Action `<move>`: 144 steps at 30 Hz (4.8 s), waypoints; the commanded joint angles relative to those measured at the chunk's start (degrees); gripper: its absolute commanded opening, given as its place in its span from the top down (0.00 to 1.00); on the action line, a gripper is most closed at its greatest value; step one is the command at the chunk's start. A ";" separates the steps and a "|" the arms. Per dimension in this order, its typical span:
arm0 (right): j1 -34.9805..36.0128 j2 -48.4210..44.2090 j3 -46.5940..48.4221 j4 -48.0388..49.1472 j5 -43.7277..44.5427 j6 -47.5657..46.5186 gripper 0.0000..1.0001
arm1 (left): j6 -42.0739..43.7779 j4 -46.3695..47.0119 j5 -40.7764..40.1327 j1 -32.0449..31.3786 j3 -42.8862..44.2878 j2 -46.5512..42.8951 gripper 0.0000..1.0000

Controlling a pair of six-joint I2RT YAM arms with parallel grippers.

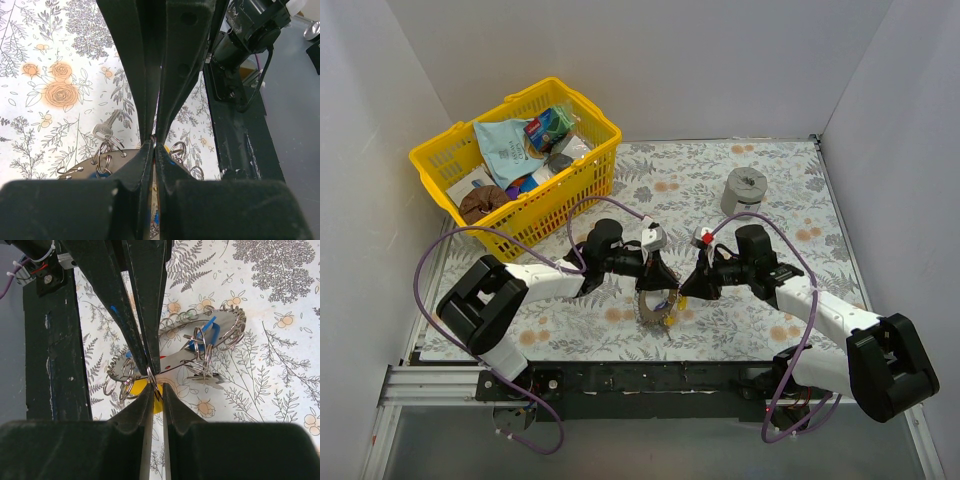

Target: Put the keys on the keyring

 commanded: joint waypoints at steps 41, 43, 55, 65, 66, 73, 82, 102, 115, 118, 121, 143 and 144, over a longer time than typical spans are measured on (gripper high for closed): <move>5.51 -7.69 -3.83 5.59 10.47 5.39 0.53 | -5.92 11.52 3.28 1.41 -4.49 -8.16 1.00; 5.43 -9.79 -3.92 4.54 11.70 5.21 0.51 | -5.48 10.73 3.37 1.50 -4.93 -8.68 1.00; 5.25 -14.55 -1.20 4.00 14.08 5.47 0.30 | -4.95 8.88 3.98 1.41 -4.58 -9.04 1.00; 5.25 -12.36 0.56 7.60 11.27 6.88 0.34 | -5.04 8.09 4.25 1.41 -3.79 -9.30 1.00; 5.25 -12.10 0.56 8.04 11.18 7.23 0.34 | -5.04 7.91 4.16 1.41 -3.70 -9.39 1.00; 5.25 -9.64 2.06 10.33 8.11 7.94 0.40 | -4.77 7.12 4.25 1.41 -3.17 -9.48 1.00; 5.25 -6.91 1.97 11.56 3.72 8.46 0.57 | -5.39 7.65 4.60 1.41 -2.12 -9.04 1.00; 5.16 -5.32 6.19 0.69 3.97 3.11 0.99 | 3.56 -6.74 3.63 1.41 1.83 -8.78 0.94; 5.25 -7.26 6.98 -10.93 8.80 -2.34 0.99 | 11.22 -16.61 3.36 1.33 6.31 -7.02 0.69; 5.25 -7.17 8.21 -14.09 10.03 -3.66 0.99 | 13.50 -19.95 3.72 1.33 8.25 -5.79 0.68; 5.25 -7.26 9.00 -15.86 10.74 -4.63 0.99 | 15.61 -22.58 3.89 0.80 10.00 -4.47 0.68; 5.25 -7.70 8.56 -14.98 10.30 -4.28 0.99 | 20.45 -30.06 0.56 -3.07 14.93 0.63 1.00; 5.16 -7.79 8.56 -14.81 10.39 -4.19 0.99 | 20.36 -30.06 0.47 -2.98 14.93 0.72 1.00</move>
